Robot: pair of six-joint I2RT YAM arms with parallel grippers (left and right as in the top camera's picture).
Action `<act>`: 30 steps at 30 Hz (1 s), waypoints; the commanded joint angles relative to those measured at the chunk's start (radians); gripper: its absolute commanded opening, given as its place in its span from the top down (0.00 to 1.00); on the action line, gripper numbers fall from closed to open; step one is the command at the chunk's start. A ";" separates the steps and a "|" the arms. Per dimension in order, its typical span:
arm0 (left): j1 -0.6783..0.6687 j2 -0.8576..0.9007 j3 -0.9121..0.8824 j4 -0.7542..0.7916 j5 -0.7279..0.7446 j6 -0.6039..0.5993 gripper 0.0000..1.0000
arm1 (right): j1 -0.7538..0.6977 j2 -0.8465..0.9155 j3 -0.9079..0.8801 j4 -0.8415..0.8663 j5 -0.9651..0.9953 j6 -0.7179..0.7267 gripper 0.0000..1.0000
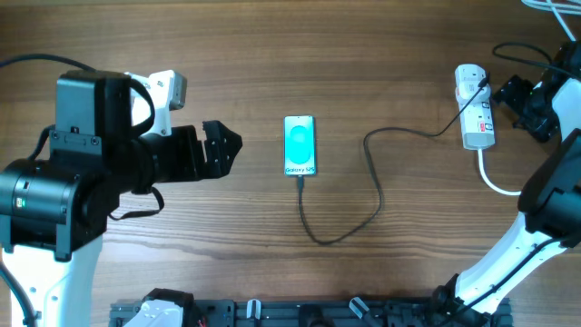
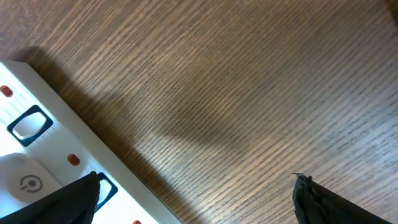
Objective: Plug charger to phone and switch on socket
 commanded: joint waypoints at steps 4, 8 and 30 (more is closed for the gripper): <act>0.004 0.001 0.001 0.002 -0.003 0.020 0.00 | 0.002 0.024 -0.014 0.012 -0.068 -0.035 0.00; 0.004 0.001 0.001 0.002 -0.002 0.020 0.00 | 0.002 0.024 -0.014 0.010 -0.068 -0.035 0.00; 0.004 0.001 0.001 0.002 -0.002 0.020 0.00 | 0.002 0.024 -0.079 0.093 -0.077 -0.052 0.01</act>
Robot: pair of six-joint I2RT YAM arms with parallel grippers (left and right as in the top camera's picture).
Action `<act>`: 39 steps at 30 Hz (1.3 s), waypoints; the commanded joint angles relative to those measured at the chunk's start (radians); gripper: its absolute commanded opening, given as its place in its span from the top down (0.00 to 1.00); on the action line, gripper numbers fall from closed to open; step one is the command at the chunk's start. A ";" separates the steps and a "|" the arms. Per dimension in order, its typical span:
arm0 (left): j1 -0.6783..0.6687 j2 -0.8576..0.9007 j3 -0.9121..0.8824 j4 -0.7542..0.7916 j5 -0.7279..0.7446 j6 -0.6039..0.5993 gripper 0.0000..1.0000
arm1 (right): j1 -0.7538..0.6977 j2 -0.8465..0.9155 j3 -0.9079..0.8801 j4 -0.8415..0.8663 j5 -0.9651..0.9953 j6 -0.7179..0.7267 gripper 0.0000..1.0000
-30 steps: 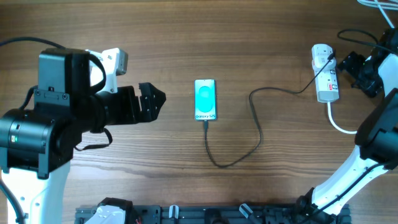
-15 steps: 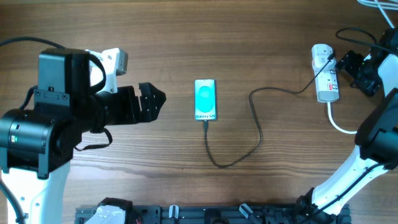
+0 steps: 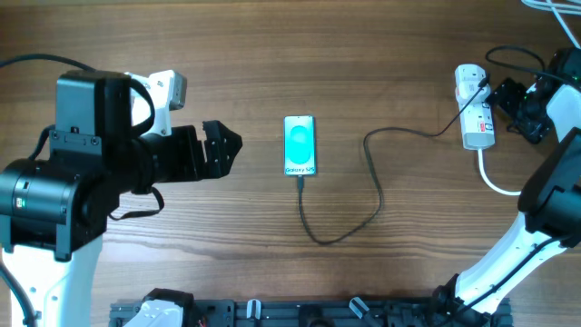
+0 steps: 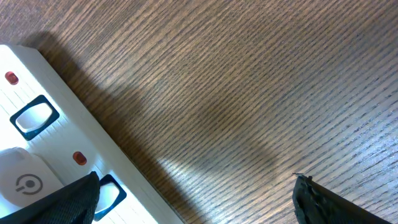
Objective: Plug charger to phone and switch on socket
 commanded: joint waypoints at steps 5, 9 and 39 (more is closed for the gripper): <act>0.004 0.001 0.001 0.002 -0.002 0.020 0.00 | 0.002 0.024 -0.011 0.004 -0.029 -0.042 0.00; 0.004 0.001 0.001 0.002 -0.002 0.020 0.00 | 0.002 0.024 -0.032 0.016 -0.029 -0.041 0.00; 0.004 0.001 0.001 0.002 -0.002 0.020 0.00 | 0.004 0.024 -0.100 0.000 -0.149 -0.068 0.00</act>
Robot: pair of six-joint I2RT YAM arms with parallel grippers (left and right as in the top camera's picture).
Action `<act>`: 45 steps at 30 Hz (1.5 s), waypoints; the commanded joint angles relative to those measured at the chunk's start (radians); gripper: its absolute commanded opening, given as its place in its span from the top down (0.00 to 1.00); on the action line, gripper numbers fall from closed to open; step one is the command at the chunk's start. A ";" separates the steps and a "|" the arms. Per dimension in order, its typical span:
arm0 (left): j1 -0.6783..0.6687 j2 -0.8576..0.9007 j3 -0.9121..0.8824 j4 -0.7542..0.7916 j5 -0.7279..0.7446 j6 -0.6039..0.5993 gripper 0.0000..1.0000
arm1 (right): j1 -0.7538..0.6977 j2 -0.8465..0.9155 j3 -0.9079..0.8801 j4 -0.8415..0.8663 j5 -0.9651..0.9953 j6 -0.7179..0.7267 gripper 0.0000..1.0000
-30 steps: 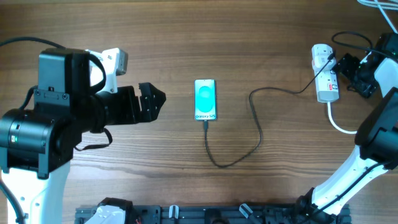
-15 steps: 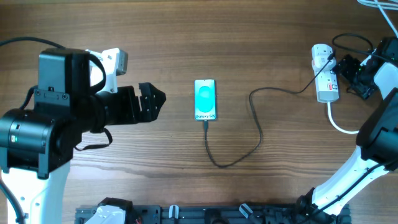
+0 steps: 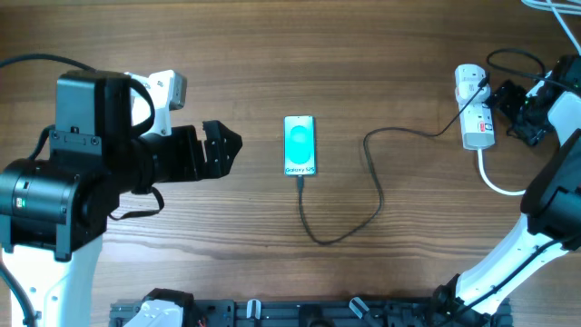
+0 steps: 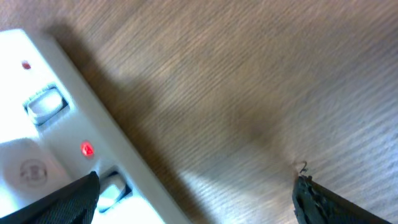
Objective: Plug charger to phone and switch on socket
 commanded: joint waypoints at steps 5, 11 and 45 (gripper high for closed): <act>0.004 0.001 0.001 0.002 -0.002 0.020 0.00 | 0.047 0.029 -0.044 -0.047 -0.009 -0.051 0.00; 0.004 0.001 0.001 0.002 -0.002 0.020 0.00 | 0.044 0.007 -0.044 -0.090 0.010 0.019 0.00; 0.004 0.001 0.001 0.002 -0.002 0.020 0.00 | 0.497 -1.231 -0.234 -0.599 0.042 0.022 0.00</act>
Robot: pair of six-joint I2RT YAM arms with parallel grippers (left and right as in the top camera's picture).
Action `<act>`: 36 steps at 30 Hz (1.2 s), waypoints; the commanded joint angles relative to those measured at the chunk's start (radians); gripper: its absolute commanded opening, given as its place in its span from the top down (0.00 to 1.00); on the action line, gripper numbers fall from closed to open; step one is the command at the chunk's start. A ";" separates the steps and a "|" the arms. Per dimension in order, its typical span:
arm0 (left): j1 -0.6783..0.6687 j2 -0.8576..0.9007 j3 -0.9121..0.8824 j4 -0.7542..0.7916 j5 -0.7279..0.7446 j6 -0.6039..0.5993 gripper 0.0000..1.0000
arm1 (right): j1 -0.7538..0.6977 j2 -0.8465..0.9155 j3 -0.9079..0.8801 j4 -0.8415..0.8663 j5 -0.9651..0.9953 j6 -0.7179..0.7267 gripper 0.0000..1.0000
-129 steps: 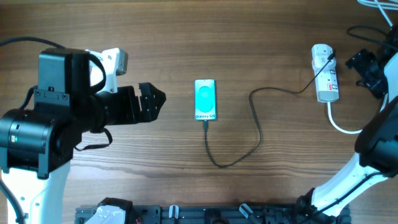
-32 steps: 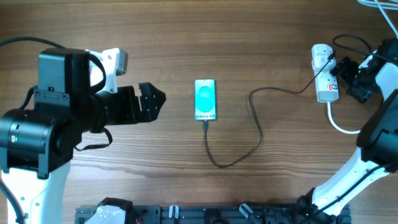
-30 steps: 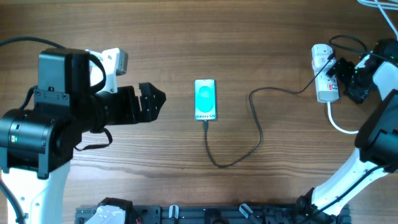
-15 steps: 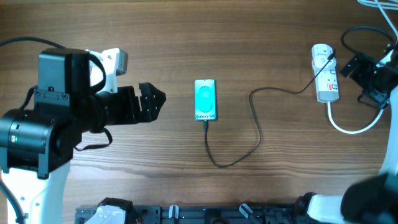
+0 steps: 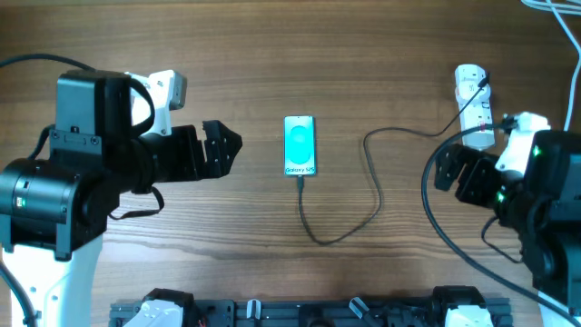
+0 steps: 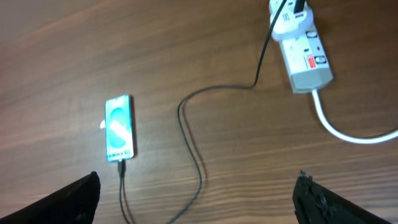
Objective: Plug charger to phone and switch on socket
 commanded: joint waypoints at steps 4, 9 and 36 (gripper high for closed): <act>0.004 0.000 0.001 0.002 -0.002 0.020 0.00 | 0.005 0.023 -0.011 -0.011 -0.031 0.009 0.00; 0.004 0.000 0.001 0.002 -0.002 0.020 0.00 | 0.005 0.075 -0.011 -0.012 -0.012 0.002 0.00; 0.004 0.000 0.001 0.002 -0.002 0.020 0.00 | 0.005 -0.092 -0.012 0.135 -0.004 -0.130 0.01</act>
